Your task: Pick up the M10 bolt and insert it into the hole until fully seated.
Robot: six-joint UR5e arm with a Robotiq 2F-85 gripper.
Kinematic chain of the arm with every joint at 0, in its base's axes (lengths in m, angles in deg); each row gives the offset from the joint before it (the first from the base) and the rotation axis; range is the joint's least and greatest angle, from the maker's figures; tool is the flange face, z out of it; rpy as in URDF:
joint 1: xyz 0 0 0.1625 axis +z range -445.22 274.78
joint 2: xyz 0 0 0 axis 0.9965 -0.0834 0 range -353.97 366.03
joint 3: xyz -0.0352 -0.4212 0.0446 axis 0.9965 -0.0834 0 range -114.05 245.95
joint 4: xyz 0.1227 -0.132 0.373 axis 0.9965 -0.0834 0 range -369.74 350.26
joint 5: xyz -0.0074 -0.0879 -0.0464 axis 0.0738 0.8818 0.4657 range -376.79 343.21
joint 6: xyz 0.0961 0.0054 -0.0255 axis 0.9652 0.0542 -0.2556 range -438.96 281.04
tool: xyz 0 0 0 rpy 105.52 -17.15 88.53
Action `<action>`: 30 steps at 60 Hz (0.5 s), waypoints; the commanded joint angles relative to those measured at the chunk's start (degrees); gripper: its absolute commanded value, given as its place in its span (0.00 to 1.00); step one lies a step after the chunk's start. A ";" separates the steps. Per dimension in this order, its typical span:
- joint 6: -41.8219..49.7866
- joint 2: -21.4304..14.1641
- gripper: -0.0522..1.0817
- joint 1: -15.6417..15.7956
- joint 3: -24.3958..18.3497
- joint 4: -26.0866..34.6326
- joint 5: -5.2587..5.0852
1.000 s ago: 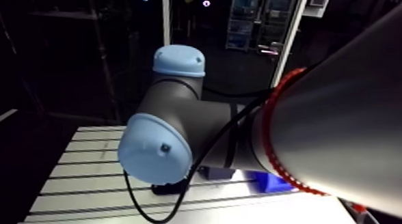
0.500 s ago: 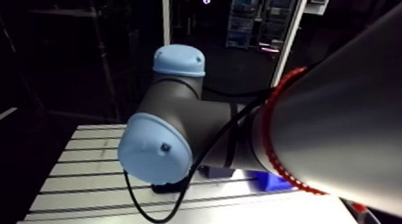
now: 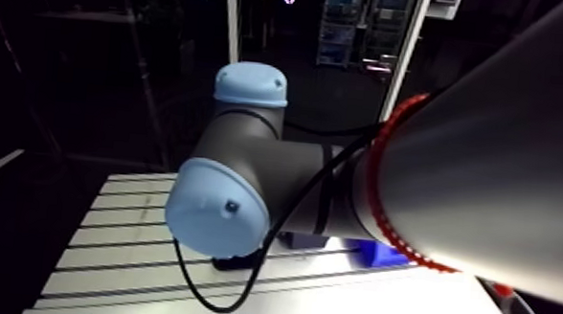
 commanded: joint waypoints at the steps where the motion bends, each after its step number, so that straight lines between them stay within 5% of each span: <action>1: 0.00 0.07 0.51 0.01 -0.03 0.00 0.00; 30: -0.09 0.24 0.63 0.01 -0.12 0.00 0.00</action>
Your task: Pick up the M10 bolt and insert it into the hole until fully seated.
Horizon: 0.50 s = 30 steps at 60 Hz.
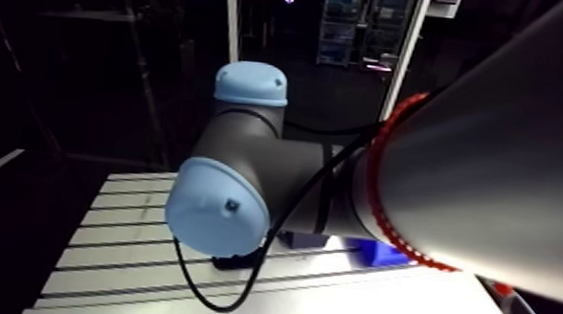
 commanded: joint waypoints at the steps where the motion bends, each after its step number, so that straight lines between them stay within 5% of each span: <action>1: -0.05 0.08 0.63 0.00 -0.01 0.00 0.00; 30: -0.05 0.43 0.71 0.00 -0.10 0.00 0.00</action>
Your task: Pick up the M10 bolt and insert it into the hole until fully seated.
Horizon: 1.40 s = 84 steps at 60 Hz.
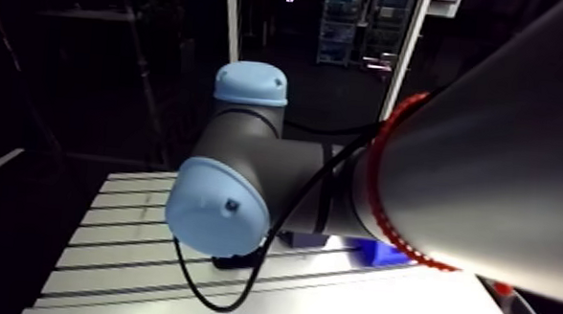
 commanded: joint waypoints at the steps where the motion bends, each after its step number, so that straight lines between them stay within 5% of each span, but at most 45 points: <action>1: 0.00 0.27 0.72 0.00 -0.08 0.00 0.00; 23: 0.16 -0.23 0.78 -0.09 -0.74 0.17 -0.09; 59: 1.10 -2.98 0.85 -0.09 -7.79 5.16 -0.63; 67: 2.02 -3.39 0.97 -0.09 -12.88 12.16 -0.27; 80: 3.96 -3.79 1.00 -0.67 -20.24 21.93 -0.19; 84: 3.96 -3.05 1.00 -1.43 -25.21 29.35 0.07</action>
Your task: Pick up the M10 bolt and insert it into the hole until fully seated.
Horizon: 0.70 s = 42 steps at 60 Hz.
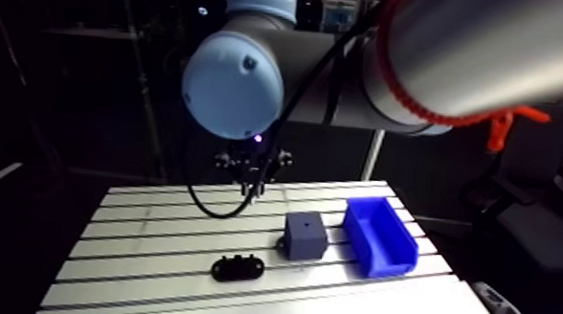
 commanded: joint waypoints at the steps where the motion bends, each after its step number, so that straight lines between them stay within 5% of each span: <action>1: 1.11 0.73 0.99 -1.29 -12.07 17.22 0.83; 8: 1.28 2.33 0.99 -1.40 -16.52 22.87 1.79; 21: 1.64 7.79 0.99 -4.62 -22.29 31.90 5.98; 42: 1.20 10.89 1.00 -6.32 -24.30 34.58 7.56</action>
